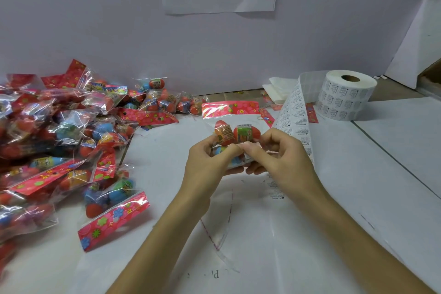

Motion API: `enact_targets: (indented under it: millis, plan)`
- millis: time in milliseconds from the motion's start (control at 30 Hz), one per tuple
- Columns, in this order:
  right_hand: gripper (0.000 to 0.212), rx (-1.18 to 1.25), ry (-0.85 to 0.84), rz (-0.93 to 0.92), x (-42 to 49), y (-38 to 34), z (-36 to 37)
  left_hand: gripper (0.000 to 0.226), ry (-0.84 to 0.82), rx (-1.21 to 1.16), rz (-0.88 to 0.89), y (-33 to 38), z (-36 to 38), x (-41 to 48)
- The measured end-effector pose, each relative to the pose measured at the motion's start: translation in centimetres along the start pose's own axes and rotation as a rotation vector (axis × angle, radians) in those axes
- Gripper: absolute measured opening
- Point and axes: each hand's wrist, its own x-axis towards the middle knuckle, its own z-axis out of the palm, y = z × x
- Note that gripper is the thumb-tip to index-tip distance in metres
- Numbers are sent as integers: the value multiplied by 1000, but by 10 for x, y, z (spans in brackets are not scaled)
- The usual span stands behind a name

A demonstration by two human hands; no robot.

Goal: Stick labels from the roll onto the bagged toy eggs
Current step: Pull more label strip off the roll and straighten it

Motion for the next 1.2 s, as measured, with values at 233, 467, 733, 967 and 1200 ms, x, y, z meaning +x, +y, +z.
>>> enact_targets:
  millis: [233,467,733,967,1200]
  plan:
    - [16,218,-114,93,4,-3,-9,17,-13,-38,-65,2,-4,2]
    - [11,175,-82,28,4,-3,-5,19,-23,-134,-115,1,-5,3]
    - [18,144,-142,-3,4,-4,-11,27,-62,-155,-108,3,-8,3]
    - [15,166,-126,23,4,-2,-6,31,-13,-62,-75,5,-7,3]
    - [18,194,-157,-9,6,-1,-10,19,-40,-97,-82,6,-9,2]
